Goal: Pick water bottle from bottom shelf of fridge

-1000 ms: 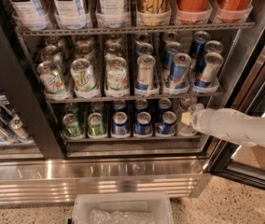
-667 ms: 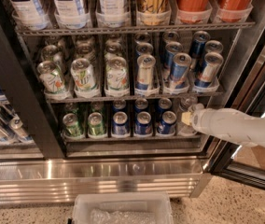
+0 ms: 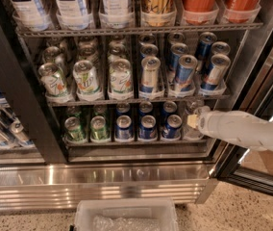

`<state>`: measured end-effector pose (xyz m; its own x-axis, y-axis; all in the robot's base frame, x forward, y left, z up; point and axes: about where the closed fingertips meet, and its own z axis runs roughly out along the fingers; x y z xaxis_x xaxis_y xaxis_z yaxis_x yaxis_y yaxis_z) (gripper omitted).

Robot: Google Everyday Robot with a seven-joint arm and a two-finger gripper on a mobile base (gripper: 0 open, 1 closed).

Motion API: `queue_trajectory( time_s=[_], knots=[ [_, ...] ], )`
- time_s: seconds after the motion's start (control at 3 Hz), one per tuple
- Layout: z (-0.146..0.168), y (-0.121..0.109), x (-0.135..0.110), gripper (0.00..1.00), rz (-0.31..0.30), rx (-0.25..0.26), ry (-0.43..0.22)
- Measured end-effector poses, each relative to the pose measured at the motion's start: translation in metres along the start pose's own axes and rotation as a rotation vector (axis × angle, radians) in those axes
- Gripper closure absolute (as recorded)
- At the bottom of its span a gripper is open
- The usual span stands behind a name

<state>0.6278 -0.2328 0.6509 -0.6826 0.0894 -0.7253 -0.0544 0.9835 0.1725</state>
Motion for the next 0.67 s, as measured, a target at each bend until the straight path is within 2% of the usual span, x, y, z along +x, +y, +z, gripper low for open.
queue_trajectory(
  time_s=[0.67],
  knots=[
    [-0.0102,0.0122,-0.0048,1.00,-0.006,-0.036,-0.011]
  ],
)
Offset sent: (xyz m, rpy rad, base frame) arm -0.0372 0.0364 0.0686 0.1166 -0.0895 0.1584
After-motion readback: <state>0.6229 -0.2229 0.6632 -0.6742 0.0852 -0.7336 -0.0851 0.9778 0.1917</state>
